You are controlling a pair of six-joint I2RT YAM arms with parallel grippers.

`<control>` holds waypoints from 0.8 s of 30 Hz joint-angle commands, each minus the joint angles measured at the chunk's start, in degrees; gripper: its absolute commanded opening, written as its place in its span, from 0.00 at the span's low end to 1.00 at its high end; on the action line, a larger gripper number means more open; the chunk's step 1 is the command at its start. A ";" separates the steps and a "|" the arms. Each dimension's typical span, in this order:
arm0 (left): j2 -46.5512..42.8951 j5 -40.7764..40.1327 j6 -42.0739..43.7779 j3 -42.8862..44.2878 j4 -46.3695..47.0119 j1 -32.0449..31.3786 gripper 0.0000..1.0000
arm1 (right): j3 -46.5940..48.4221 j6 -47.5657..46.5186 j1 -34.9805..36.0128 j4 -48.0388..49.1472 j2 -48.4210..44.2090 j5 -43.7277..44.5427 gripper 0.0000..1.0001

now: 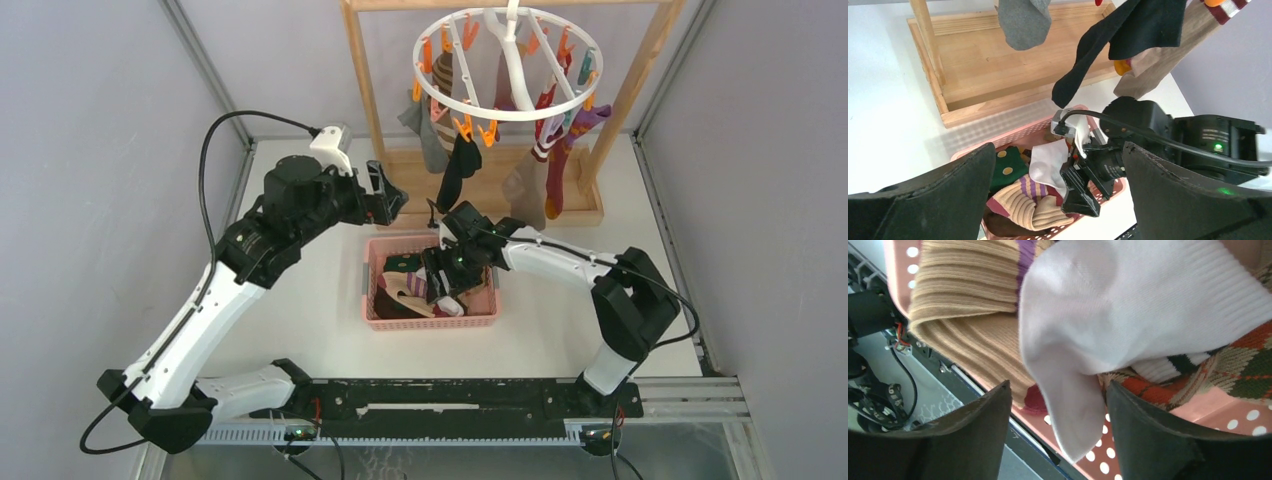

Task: Remove the socks clipped to the hanger
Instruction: Place the sock in the bin.

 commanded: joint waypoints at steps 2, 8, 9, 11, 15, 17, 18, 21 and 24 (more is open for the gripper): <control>1.17 3.49 -0.03 0.44 1.60 1.18 1.00 | 0.48 -1.35 0.34 2.12 -6.47 0.45 0.91; 2.79 4.83 0.65 3.51 -1.20 1.38 1.00 | 0.50 -0.81 0.38 2.73 -10.97 1.35 1.00; 2.78 4.80 0.80 3.57 -1.34 1.38 1.00 | 0.51 -1.40 0.36 2.74 -12.07 1.18 0.99; 2.48 4.42 0.88 2.86 -1.15 1.42 1.00 | 0.48 -1.98 0.42 3.54 -13.77 1.42 1.00; 2.24 4.33 -0.19 0.79 0.40 1.43 1.00 | 3.05 -4.06 0.35 1.97 -16.81 3.17 1.00; 2.52 5.46 -1.04 0.59 0.93 1.38 1.00 | 4.86 -4.94 0.21 0.27 -18.00 3.81 1.00; 2.81 5.99 -1.32 0.58 1.11 1.39 1.00 | 5.50 -5.06 0.12 -0.36 -18.64 3.97 1.00; 3.43 6.98 -1.56 0.94 1.19 1.38 1.00 | 6.35 -4.69 -0.47 -1.45 -21.51 4.29 1.00; 4.08 7.83 -1.47 1.76 1.02 1.38 1.00 | 6.36 -3.94 -1.67 -2.51 -24.44 5.02 1.00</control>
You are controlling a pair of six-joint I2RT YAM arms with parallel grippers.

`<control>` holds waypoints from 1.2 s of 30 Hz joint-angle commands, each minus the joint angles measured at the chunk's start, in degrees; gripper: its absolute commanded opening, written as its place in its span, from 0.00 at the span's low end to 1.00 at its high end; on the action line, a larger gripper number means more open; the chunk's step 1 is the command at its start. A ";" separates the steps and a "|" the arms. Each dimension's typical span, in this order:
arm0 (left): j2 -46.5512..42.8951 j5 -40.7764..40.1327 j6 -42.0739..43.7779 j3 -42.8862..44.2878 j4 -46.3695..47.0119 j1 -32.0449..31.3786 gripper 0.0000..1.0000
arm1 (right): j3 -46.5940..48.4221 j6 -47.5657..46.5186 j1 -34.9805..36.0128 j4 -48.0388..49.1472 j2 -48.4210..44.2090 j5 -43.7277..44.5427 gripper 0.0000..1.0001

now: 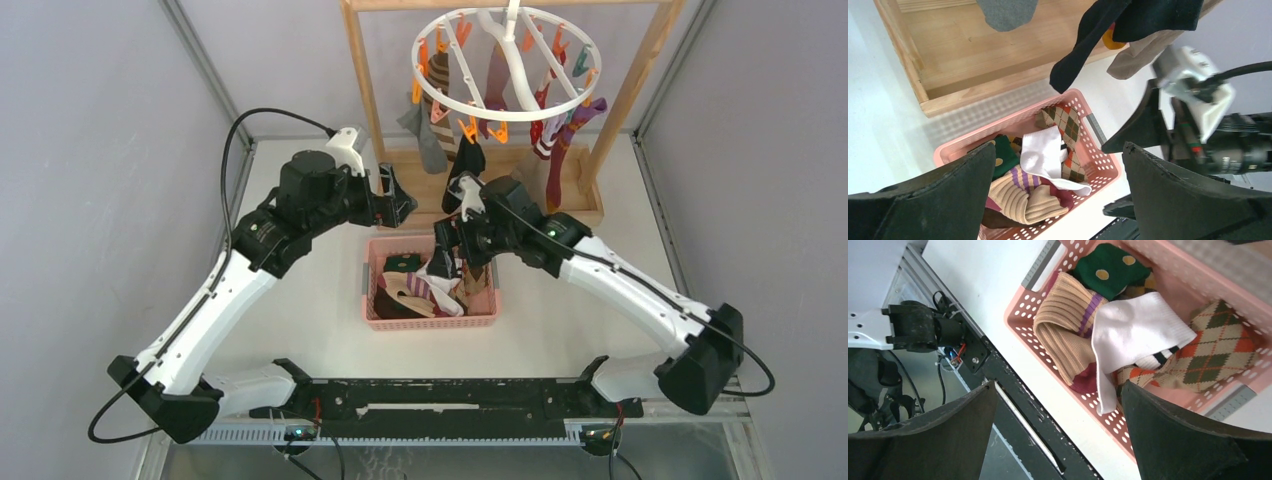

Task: Remove the socks clipped to the hanger
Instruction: Place the sock in the bin, then remove the sock from the hanger.

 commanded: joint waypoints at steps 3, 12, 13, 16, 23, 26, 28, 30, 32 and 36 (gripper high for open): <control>1.22 3.47 -1.03 2.19 2.15 0.31 1.00 | 2.45 -0.13 -2.95 -2.83 -7.90 2.60 1.00; 2.34 5.04 -1.05 3.37 2.06 0.32 1.00 | 2.39 2.85 -13.83 -6.86 -15.46 0.37 1.00; 2.37 5.11 -1.16 3.48 2.06 0.29 1.00 | 2.39 2.84 -15.07 -7.64 -16.16 0.15 1.00; 2.58 5.34 -1.40 3.41 2.15 0.29 1.00 | 2.36 2.57 -18.46 -10.26 -18.14 0.11 1.00; 1.35 5.25 -2.40 1.30 2.69 0.33 1.00 | 0.16 1.63 -27.25 -14.88 -23.72 -0.50 1.00; -0.15 4.63 -2.64 -0.34 2.90 0.29 1.00 | -2.48 1.57 -32.26 -16.99 -26.92 -2.45 1.00; -0.90 3.87 -2.79 -1.24 2.44 0.28 1.00 | -4.14 1.36 -34.19 -18.59 -29.23 -2.19 1.00; -1.62 3.03 -2.95 -2.10 1.75 0.30 1.00 | -5.36 1.26 -35.39 -20.11 -31.43 -0.99 1.00; -2.68 2.35 -3.24 -3.18 1.06 0.33 1.00 | -6.40 1.68 -37.38 -21.59 -34.18 -0.81 0.99; -4.56 1.80 -4.14 -5.00 0.30 0.35 1.00 | -8.44 3.10 -40.40 -23.71 -38.20 -1.30 1.00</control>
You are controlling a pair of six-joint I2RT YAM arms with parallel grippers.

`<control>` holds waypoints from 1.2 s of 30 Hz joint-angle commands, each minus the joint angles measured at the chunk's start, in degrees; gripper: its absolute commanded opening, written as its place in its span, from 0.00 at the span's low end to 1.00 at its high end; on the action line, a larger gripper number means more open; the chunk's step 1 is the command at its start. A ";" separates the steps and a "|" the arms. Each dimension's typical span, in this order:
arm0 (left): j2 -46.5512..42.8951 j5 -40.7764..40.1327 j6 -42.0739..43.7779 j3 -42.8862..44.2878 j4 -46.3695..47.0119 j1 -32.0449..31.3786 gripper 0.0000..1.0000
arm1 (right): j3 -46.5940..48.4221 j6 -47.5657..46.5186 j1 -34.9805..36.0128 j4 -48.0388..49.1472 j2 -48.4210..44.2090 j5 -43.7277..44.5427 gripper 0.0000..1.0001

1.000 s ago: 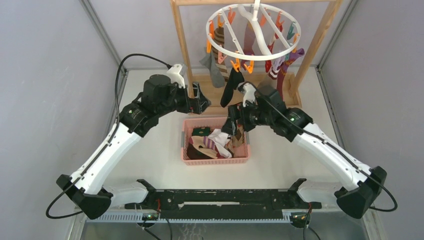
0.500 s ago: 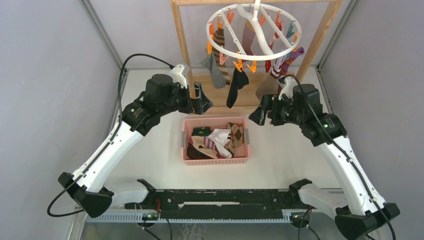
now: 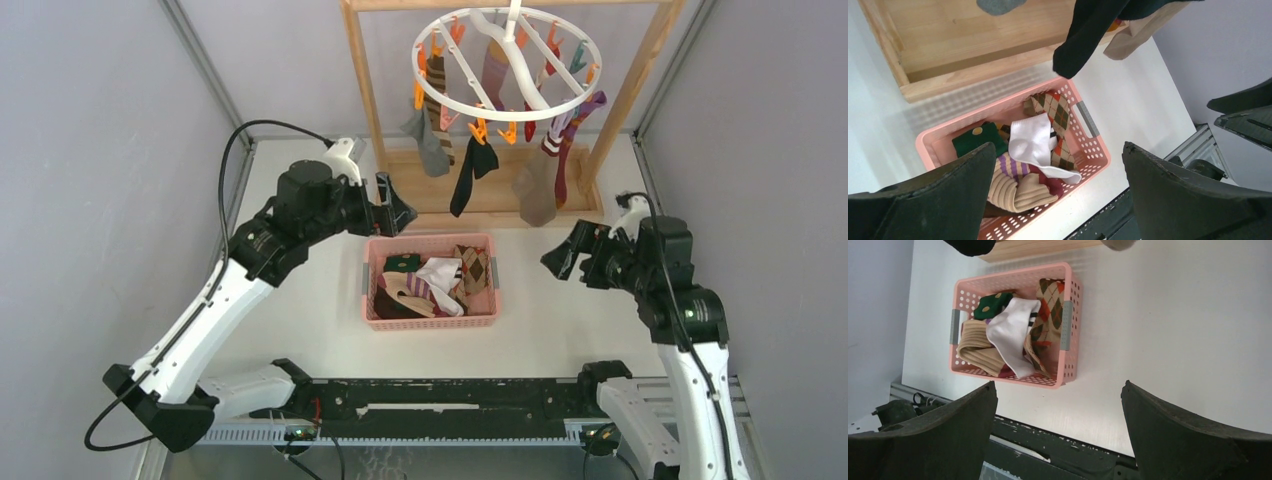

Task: Remove the socks clipped to the hanger
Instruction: Remove the sock from the hanger.

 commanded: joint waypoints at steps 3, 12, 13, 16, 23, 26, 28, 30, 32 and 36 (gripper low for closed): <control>-3.79 -1.58 -1.66 -2.82 -1.41 0.31 1.00 | -1.28 1.97 -3.10 -4.22 -5.26 0.09 1.00; -6.88 -3.57 -1.66 -4.82 -3.73 0.29 1.00 | -1.34 3.06 -4.72 -6.75 -8.17 2.46 1.00; -7.30 -3.88 -1.84 -5.11 -3.86 0.34 1.00 | -1.33 3.03 -4.75 -6.81 -8.27 2.50 1.00; -8.60 -4.95 -2.45 -6.12 -4.58 0.29 1.00 | -1.34 3.01 -4.77 -7.06 -8.22 2.55 1.00; -9.85 -6.77 -3.12 -7.23 -5.17 0.57 1.00 | -1.36 2.17 -6.39 -6.20 -6.69 1.58 1.00; -9.58 -7.01 -3.28 -7.23 -5.16 0.66 1.00 | -1.31 2.10 -6.52 -5.61 -5.93 1.08 1.00; -9.63 -7.19 -3.30 -7.39 -5.00 0.71 1.00 | -1.32 2.21 -6.51 -5.17 -5.71 0.61 1.00; -9.64 -7.30 -3.35 -7.41 -4.92 0.70 1.00 | -1.35 2.31 -6.51 -4.94 -5.39 0.36 1.00; -9.53 -7.30 -3.32 -7.33 -4.92 0.77 1.00 | -1.31 2.36 -6.53 -4.84 -5.29 0.34 1.00; -8.93 -7.11 -3.03 -6.70 -4.87 0.87 1.00 | -1.32 2.58 -6.51 -4.44 -5.12 0.26 1.00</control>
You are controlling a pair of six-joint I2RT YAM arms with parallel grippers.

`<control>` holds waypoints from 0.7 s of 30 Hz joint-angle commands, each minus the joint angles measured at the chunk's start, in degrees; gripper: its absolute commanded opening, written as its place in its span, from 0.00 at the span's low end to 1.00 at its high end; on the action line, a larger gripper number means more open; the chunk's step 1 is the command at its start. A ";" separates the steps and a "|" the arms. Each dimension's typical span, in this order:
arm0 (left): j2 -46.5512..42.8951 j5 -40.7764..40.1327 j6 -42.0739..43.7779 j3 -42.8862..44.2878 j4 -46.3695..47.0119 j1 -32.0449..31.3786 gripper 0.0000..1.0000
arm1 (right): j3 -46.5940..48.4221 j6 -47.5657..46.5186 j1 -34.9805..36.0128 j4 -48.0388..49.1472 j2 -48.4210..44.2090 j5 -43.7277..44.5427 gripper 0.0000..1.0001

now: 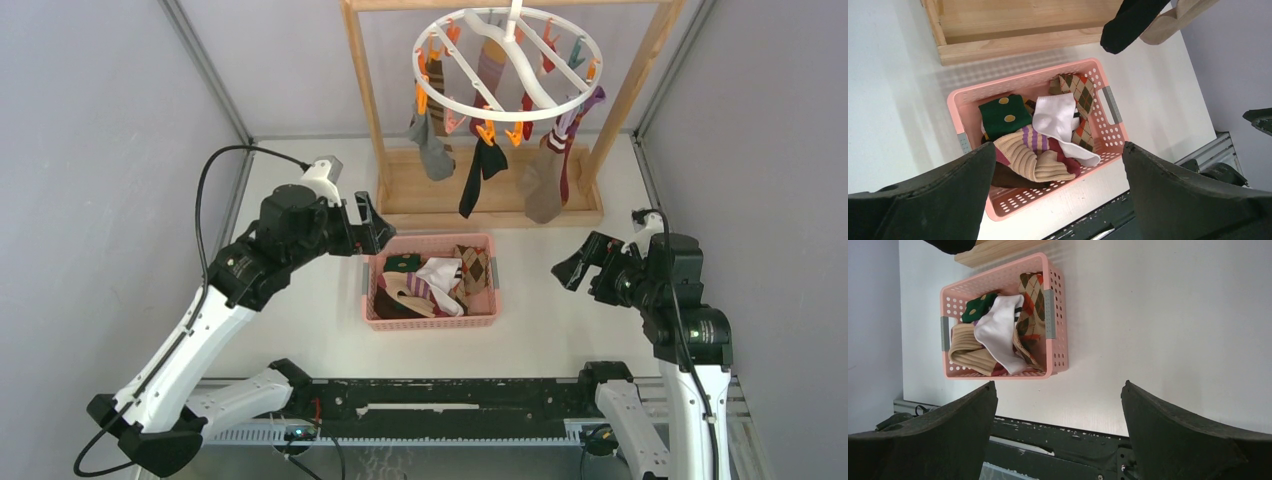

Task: Remove the socks clipped to the hanger
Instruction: Remove the sock from the hanger.

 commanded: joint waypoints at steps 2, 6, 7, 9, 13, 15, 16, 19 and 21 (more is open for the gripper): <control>0.38 -0.40 0.02 0.34 1.09 0.55 1.00 | 0.05 0.89 -0.19 3.03 0.40 -0.72 1.00; 1.05 -0.15 0.38 1.22 0.93 0.59 1.00 | 0.04 1.22 -0.26 3.34 0.47 -0.92 1.00; 1.15 -0.09 0.52 1.40 0.91 0.66 1.00 | 0.01 1.27 -0.22 3.34 0.43 -0.94 1.00; 1.52 0.04 0.63 1.71 0.91 0.62 1.00 | -0.02 1.28 -0.27 3.49 0.55 -1.03 0.99; 2.28 0.60 0.67 2.36 1.32 0.75 1.00 | 0.09 1.57 -0.28 4.35 0.81 -1.50 1.00; 2.64 0.74 0.69 2.80 1.44 0.74 1.00 | 0.07 1.89 -0.28 5.00 1.03 -1.91 1.00; 2.77 0.83 0.71 2.96 1.44 0.71 1.00 | 0.08 2.02 -0.28 5.35 1.08 -2.10 1.00; 3.11 0.84 0.88 3.39 1.45 0.80 1.00 | 0.09 2.58 -0.28 6.48 1.28 -2.82 1.00; 3.30 0.92 1.04 3.62 1.44 0.88 1.00 | 0.09 2.90 -0.30 7.18 1.64 -3.38 1.00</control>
